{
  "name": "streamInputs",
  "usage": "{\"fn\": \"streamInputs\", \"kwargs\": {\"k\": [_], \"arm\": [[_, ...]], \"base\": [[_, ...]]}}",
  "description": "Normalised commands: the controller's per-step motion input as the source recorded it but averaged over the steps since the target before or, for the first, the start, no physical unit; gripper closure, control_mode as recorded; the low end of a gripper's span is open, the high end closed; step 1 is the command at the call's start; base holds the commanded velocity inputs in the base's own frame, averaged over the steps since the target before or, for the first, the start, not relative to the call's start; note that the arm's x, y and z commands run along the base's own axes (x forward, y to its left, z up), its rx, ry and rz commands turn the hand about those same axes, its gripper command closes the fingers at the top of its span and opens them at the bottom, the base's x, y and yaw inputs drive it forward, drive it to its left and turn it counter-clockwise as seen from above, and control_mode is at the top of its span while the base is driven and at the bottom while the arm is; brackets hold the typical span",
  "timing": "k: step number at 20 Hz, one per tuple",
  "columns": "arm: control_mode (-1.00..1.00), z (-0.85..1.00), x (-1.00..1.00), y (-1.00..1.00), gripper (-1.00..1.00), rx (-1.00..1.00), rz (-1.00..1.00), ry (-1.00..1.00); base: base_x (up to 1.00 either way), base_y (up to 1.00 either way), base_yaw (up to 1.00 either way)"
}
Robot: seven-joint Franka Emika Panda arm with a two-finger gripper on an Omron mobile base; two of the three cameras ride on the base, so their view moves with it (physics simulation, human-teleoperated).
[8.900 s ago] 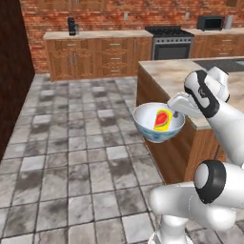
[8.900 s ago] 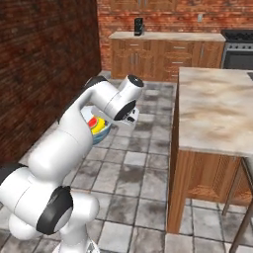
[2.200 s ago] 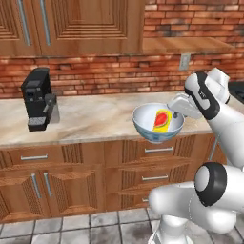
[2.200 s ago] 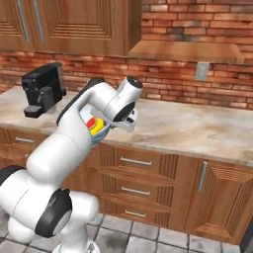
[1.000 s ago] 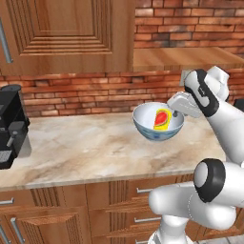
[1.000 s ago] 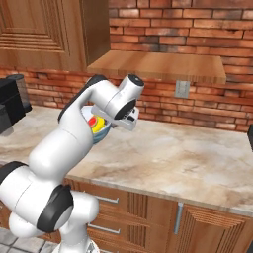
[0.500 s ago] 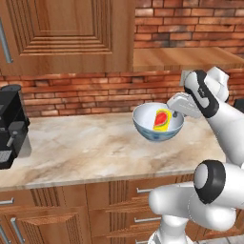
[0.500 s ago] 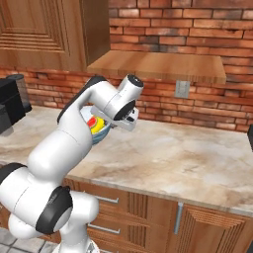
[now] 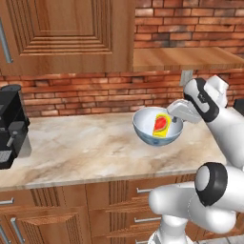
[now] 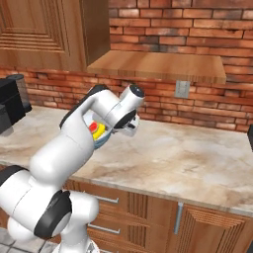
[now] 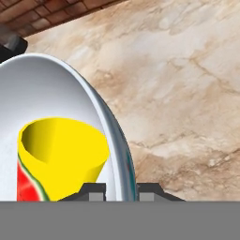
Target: Place the cup inside the bowl on the dining table and move the bowl to any counter.
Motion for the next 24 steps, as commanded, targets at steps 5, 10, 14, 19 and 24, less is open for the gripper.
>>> {"fn": "streamInputs", "kwargs": {"k": [5, 10, 14, 19, 24], "arm": [[-1.00, -0.20, 0.02, 0.00, 1.00, 0.01, 0.00, -0.03], [-1.00, -0.01, 0.10, -0.02, 1.00, 0.00, -0.03, 0.04], [-1.00, -0.06, 0.36, -0.20, 1.00, 0.00, -0.08, 0.23], [-1.00, -0.02, 0.22, -0.22, 1.00, 0.00, -0.07, 0.19], [-1.00, -0.20, 0.04, -0.11, 1.00, 0.00, -0.04, -0.04]], "base": [[0.00, 0.00, 0.00], [0.00, 0.00, 0.00], [0.00, 0.00, 0.00], [0.00, 0.00, 0.00], [0.00, 0.00, 0.00]]}}
